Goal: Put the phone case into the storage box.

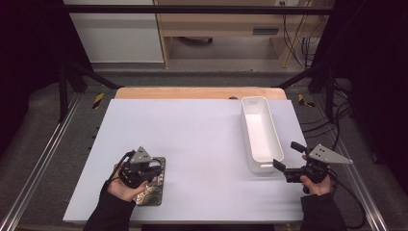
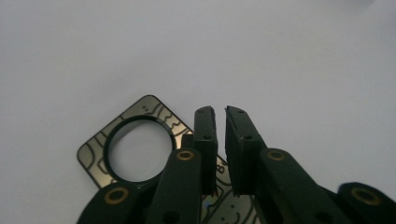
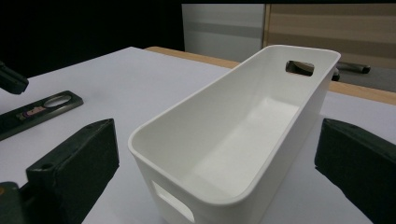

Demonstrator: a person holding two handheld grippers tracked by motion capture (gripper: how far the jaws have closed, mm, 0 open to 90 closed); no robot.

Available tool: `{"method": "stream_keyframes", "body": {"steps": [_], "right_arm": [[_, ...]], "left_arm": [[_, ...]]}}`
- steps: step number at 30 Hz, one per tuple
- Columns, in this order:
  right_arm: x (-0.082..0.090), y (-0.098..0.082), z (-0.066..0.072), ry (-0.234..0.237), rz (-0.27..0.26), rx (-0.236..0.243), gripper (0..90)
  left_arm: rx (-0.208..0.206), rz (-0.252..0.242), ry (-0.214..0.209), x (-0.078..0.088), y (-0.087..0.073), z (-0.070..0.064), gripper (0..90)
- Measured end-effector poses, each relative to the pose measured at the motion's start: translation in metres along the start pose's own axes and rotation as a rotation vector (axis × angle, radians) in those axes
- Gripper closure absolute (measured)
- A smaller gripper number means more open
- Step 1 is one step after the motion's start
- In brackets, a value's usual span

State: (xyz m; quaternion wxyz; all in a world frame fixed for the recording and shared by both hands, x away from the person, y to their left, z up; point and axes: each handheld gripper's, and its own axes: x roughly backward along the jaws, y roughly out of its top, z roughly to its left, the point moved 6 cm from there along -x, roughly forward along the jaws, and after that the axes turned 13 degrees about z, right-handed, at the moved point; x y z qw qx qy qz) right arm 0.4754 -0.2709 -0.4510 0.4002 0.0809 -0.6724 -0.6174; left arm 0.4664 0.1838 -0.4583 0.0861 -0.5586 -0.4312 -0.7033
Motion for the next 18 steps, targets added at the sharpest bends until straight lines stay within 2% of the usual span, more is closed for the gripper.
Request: {"method": "stream_keyframes", "body": {"steps": [4, 9, 18], "right_arm": [[0.0, 0.0, 0.0, 0.001, -0.001, 0.001, 0.3], [0.0, 0.0, 0.0, 0.002, 0.0, 0.003, 0.3], [0.0, 0.0, 0.0, 0.003, -0.002, 0.003, 0.3]], "left_arm": [[0.048, -0.046, 0.032, 0.007, 0.003, 0.009, 66.0], [0.102, -0.112, 0.081, 0.017, 0.009, 0.019, 41.9], [0.167, -0.143, 0.124, 0.024, 0.014, 0.031, 15.4]]}}
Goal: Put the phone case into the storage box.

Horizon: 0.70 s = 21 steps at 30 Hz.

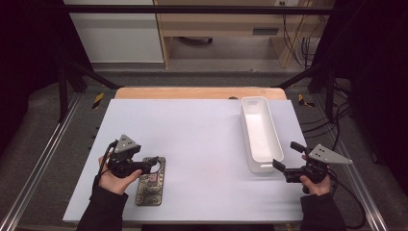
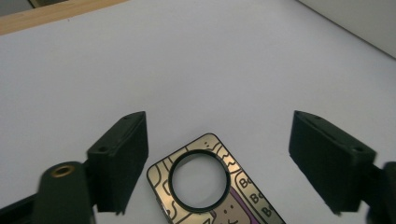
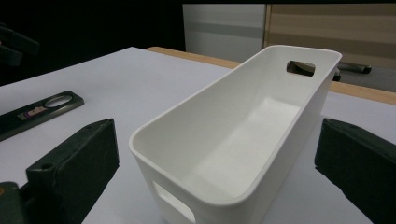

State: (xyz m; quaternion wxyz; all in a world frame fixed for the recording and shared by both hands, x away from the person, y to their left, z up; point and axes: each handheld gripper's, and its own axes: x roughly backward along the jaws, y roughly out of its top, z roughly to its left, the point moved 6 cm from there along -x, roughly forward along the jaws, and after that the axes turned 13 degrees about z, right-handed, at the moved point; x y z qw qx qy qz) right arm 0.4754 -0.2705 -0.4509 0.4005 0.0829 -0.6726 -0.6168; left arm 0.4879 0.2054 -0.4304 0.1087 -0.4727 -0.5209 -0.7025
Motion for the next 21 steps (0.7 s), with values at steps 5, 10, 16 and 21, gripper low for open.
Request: {"method": "stream_keyframes", "body": {"steps": [5, 10, 16, 21], "right_arm": [[0.0, 0.0, 0.0, 0.001, -0.001, -0.001, 0.3], [0.0, 0.0, 0.0, 0.001, -0.001, -0.001, 0.3], [0.0, 0.0, 0.0, 0.002, 0.0, -0.001, 0.3], [0.0, 0.0, 0.001, 0.003, 0.0, -0.001, 0.3]], "left_arm": [[0.046, 0.036, 0.019, -0.003, 0.0, 0.003, 2.5], [0.065, 0.06, 0.034, -0.004, 0.0, 0.004, 0.0], [0.089, 0.097, 0.045, -0.007, -0.002, 0.004, 0.0], [0.109, 0.12, 0.039, -0.014, -0.008, 0.002, 0.0]]}}
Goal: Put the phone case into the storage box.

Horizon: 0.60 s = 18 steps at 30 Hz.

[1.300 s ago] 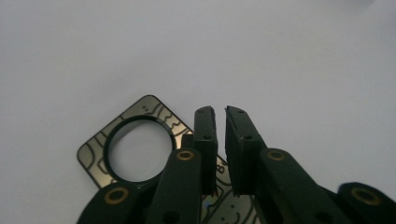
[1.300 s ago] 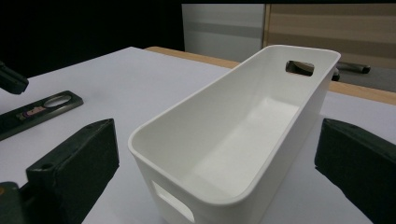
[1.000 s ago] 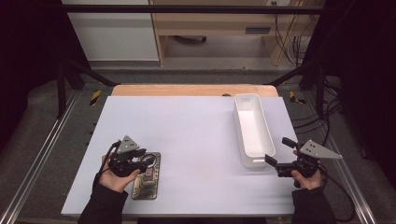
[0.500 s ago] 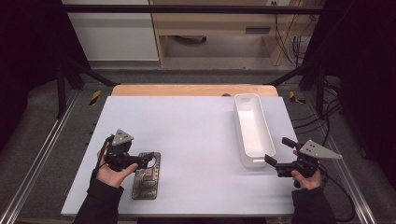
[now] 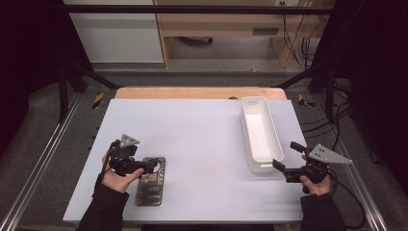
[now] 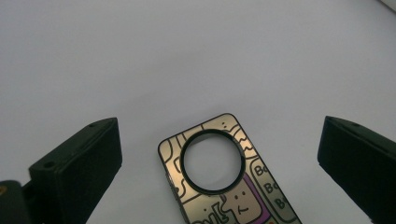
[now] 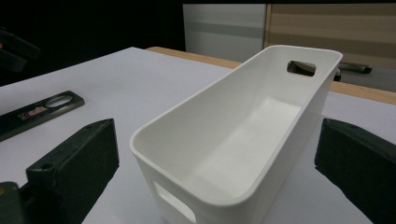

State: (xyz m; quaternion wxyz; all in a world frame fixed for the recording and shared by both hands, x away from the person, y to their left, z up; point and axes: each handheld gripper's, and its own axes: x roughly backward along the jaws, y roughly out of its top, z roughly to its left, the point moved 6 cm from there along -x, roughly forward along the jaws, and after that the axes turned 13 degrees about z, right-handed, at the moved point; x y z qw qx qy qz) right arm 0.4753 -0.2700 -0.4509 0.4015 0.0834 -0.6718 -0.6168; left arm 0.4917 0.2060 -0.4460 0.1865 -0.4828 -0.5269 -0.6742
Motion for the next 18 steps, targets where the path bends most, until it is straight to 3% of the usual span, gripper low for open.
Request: {"method": "stream_keyframes", "body": {"steps": [18], "right_arm": [[0.0, 0.0, 0.0, -0.001, -0.002, 0.001, 0.3]], "left_arm": [[0.005, 0.068, -0.019, -0.033, -0.024, -0.008, 0.0]]}}
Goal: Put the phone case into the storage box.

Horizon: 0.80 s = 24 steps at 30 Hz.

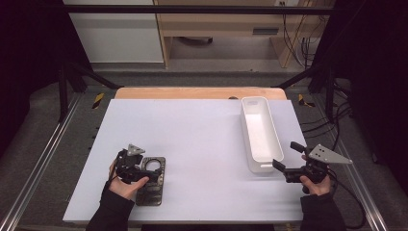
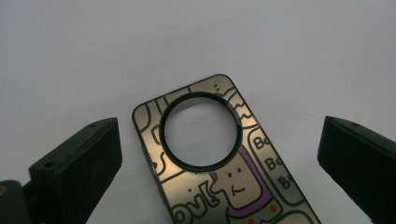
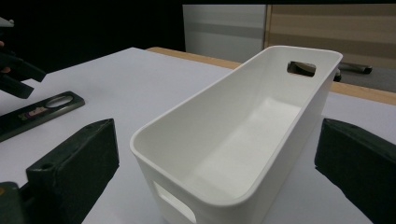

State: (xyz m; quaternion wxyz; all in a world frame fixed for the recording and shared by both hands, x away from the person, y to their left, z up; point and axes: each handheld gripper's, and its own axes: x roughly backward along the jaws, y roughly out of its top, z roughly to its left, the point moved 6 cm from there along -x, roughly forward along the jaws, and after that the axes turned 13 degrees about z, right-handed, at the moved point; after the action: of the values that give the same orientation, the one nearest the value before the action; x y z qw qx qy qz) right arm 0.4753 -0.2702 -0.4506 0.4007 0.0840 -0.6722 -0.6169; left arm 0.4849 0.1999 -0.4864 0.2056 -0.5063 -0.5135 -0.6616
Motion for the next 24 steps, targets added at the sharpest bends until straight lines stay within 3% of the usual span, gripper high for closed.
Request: {"method": "stream_keyframes", "body": {"steps": [11, 24], "right_arm": [[0.0, 0.0, 0.0, 0.001, 0.0, 0.001, 0.3], [0.001, 0.001, 0.001, 0.001, -0.001, 0.003, 0.3]], "left_arm": [[-0.019, 0.034, 0.017, -0.017, -0.006, -0.005, 0.0], [0.004, 0.066, 0.032, -0.028, -0.011, -0.005, 0.0]]}}
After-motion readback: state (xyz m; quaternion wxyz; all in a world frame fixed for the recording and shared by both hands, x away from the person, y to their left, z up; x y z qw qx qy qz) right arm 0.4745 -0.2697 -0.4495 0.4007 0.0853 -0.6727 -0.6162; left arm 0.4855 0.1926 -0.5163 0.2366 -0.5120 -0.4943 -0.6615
